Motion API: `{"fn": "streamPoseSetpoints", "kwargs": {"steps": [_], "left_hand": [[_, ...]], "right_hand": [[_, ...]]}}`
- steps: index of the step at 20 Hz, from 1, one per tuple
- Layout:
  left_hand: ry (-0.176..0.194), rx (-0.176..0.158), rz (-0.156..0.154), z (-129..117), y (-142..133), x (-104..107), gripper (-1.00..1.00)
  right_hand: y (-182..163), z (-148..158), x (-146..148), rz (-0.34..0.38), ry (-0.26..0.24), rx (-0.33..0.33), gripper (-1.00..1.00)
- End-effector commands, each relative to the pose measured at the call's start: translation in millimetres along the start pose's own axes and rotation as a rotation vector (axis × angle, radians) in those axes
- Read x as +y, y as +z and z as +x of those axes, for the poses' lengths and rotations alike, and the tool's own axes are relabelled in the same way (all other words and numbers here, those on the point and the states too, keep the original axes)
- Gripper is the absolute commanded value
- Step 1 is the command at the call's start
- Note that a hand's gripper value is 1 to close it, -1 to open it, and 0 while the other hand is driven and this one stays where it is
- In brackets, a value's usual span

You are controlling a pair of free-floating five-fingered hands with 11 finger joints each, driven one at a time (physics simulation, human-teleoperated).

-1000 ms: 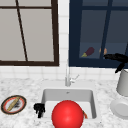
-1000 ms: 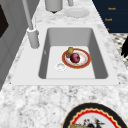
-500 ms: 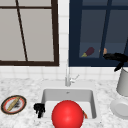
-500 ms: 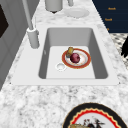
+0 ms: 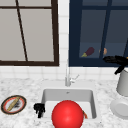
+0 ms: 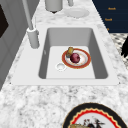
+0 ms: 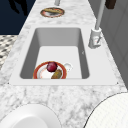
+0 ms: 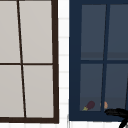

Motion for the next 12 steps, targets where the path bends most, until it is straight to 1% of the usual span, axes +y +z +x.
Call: {"fn": "streamPoseSetpoints", "kwargs": {"steps": [1,3,5,6,7,8,9,12], "left_hand": [[0.0,0.0,0.0,0,0,0,0.0],[0.0,0.0,0.0,0,0,0,0.0],[0.0,0.0,0.0,0,0,0,0.0],[0.0,0.0,0.0,0,0,0,0.0],[0.0,0.0,0.0,0,0,0,0.0],[0.0,0.0,0.0,0,0,0,0.0],[0.0,0.0,0.0,0,0,0,0.0],[0.0,0.0,0.0,0,0,0,0.0]], "right_hand": [[0,14,9,0.023,0.065,0.079,-1.0],[1,26,17,0.024,0.058,0.094,-1.0],[0,36,30,0.038,0.03,0.123,-1.0],[-3,44,35,0.052,0.024,0.111,-1.0],[-4,47,39,0.059,0.024,0.121,-1.0],[-4,52,44,0.057,0.027,0.139,-1.0],[-1,53,46,0.048,0.031,0.176,-1.0],[1,59,57,0.041,0.04,0.231,-1.0]]}}
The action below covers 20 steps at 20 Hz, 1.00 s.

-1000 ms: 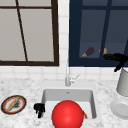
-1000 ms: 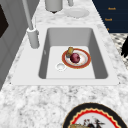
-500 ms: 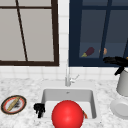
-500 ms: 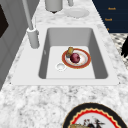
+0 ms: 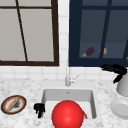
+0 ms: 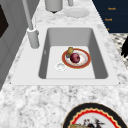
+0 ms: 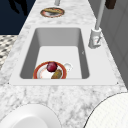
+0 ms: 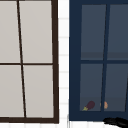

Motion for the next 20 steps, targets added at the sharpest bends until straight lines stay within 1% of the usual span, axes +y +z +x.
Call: {"fn": "streamPoseSetpoints", "kwargs": {"steps": [1,8,16,20], "left_hand": [[0.0,0.0,0.0,0,0,0,0.0],[0.0,0.0,0.0,0,0,0,0.0],[0.0,0.0,0.0,0,0,0,0.0],[0.0,0.0,0.0,0,0,0,0.0]], "right_hand": [[4,6,14,0.008,0.035,0.118,-1.0],[12,16,41,-0.008,0.04,0.234,-1.0],[21,22,73,-0.018,0.034,0.416,-1.0],[22,26,96,-0.014,0.03,0.507,-1.0]]}}
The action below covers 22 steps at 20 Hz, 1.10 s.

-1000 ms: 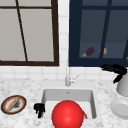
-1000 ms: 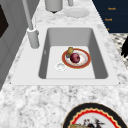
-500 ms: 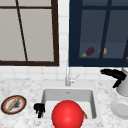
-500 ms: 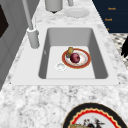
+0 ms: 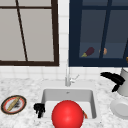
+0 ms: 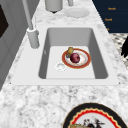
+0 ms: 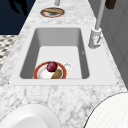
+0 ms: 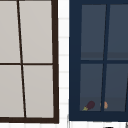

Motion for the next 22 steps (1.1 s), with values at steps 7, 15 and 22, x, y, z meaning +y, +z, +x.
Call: {"fn": "streamPoseSetpoints", "kwargs": {"steps": [7,15,22], "left_hand": [[0.0,0.0,0.0,0,0,0,0.0],[0.0,0.0,0.0,0,0,0,0.0],[0.0,0.0,0.0,0,0,0,0.0]], "right_hand": [[-26,-2,43,0.027,0.006,0.185,-1.0],[-60,-9,72,0.101,-0.007,0.256,-1.0],[-69,-5,100,0.168,-0.012,0.377,-1.0]]}}
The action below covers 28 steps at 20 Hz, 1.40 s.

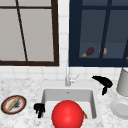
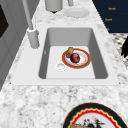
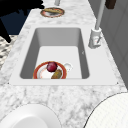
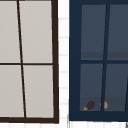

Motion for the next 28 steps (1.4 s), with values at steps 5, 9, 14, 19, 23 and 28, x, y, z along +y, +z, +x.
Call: {"fn": "streamPoseSetpoints", "kwargs": {"steps": [5,9,14,19,23,28], "left_hand": [[0.0,0.0,0.0,0,0,0,0.0],[0.0,0.0,0.0,0,0,0,0.0],[0.0,0.0,0.0,0,0,0,0.0],[0.0,0.0,0.0,0,0,0,0.0],[0.0,0.0,0.0,0,0,0,0.0],[0.0,0.0,0.0,0,0,0,0.0]], "right_hand": [[-27,-1,11,0.048,0.015,0.14,-1.0],[-47,-4,9,0.065,0.03,0.189,-1.0],[-73,-6,8,0.062,0.027,0.254,-1.0],[-97,4,18,0.089,-0.002,0.317,-1.0],[-121,11,20,0.082,0.024,0.357,-1.0],[-152,16,23,0.091,0.067,0.378,-1.0]]}}
